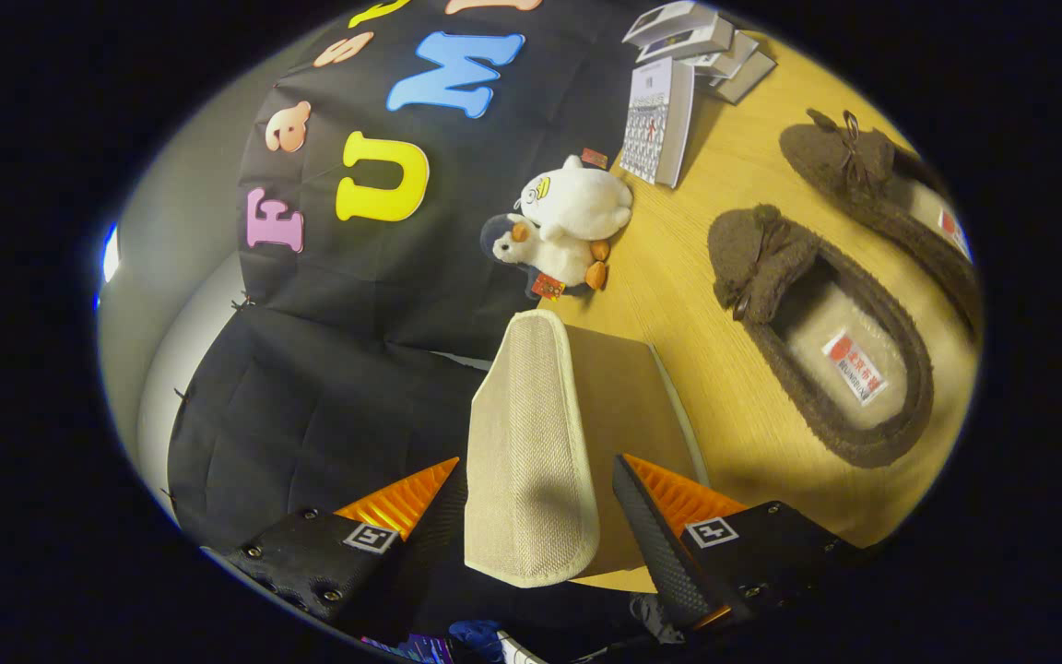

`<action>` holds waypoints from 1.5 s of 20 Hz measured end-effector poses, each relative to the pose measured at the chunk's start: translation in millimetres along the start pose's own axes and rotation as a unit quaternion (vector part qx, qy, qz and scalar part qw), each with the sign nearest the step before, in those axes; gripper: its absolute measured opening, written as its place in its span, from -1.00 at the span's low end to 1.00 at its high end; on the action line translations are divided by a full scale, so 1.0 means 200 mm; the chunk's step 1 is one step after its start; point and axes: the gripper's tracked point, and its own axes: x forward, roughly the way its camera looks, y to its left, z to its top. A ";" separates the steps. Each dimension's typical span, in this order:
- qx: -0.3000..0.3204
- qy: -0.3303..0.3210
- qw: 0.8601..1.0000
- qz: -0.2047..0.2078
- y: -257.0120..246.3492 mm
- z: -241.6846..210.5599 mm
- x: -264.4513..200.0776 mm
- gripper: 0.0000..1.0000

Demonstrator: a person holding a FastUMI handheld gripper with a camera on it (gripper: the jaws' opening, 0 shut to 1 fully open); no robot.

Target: Open the storage box then place both shoes into the box .Put the left shoe in first, then the right shoe, with the right side of both shoes facing outward in a uniform manner.

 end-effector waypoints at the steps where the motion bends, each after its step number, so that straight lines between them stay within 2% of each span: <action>1: 0.014 0.006 1.000 -0.003 -0.02 -0.03 0.02 0.94; 3: 0.039 0.020 0.999 0.000 -0.04 -0.07 0.04 0.91; 4: 0.049 0.025 0.998 0.003 -0.04 -0.07 0.05 0.79; 7: 0.064 0.048 0.997 0.002 -0.04 -0.12 0.07 0.76; 10: 0.057 0.063 0.996 0.007 -0.02 -0.12 0.07 0.11; 11: 0.048 0.073 0.996 0.005 -0.02 -0.14 0.06 0.08; 12: 0.052 0.063 0.996 0.023 0.02 -0.08 -0.01 0.03; 13: 0.066 0.052 0.996 0.028 0.06 -0.06 0.03 -0.46; 14: 0.051 0.064 0.996 0.025 0.07 -0.10 0.04 -0.95; 18: 0.010 0.073 0.997 0.027 0.15 -0.09 0.02 -1.00; 23: -0.043 0.078 0.995 0.044 0.40 -0.06 -0.01 -1.00; 30: -0.118 0.068 0.990 0.020 0.70 -0.11 0.07 -1.00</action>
